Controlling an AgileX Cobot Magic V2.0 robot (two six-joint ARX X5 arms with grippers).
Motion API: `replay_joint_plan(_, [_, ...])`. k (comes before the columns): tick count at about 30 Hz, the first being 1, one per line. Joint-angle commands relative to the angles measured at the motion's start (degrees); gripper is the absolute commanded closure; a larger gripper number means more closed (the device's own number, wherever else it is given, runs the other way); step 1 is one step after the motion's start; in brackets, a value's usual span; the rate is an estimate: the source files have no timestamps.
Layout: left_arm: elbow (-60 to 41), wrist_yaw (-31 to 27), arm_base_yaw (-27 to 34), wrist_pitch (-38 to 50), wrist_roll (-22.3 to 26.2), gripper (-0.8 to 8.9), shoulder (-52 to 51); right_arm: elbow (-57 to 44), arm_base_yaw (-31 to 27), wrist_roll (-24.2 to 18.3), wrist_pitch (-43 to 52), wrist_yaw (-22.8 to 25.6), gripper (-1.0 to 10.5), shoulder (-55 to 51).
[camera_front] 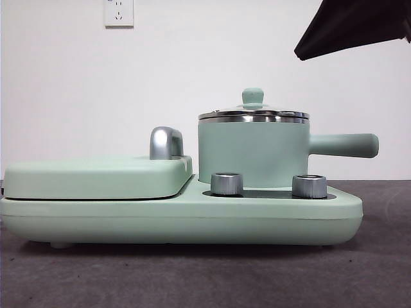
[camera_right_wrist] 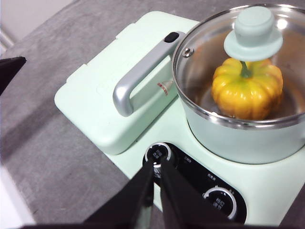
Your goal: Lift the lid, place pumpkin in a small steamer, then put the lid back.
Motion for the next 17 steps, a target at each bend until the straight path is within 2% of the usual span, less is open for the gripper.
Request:
replay_joint_plan(1, [-1.14, -0.02, 0.09, 0.76, 0.24, 8.07, -0.07, 0.2, 0.33, -1.38, 1.6, 0.61, 9.3, 0.2])
replay_joint_plan(3, [-1.14, -0.02, 0.09, 0.79, 0.24, 8.07, -0.07, 0.2, 0.24, -5.51, 3.32, 4.59, 9.3, -0.35])
replay_joint_plan(6, [-1.14, 0.0, 0.09, 0.79, 0.24, 8.07, -0.07, 0.07, -0.66, -8.94, 1.44, 9.44, 9.3, -3.61])
replay_joint_plan(10, [-1.14, 0.0, 0.09, 0.76, 0.24, 8.07, -0.07, -4.92, -3.82, -14.14, 2.47, 12.07, 9.3, -10.23])
replay_joint_plan(17, [-1.14, -0.02, 0.09, 0.79, 0.24, 8.07, -0.07, -21.62, -12.94, -14.43, 10.93, 12.09, 9.3, -27.43])
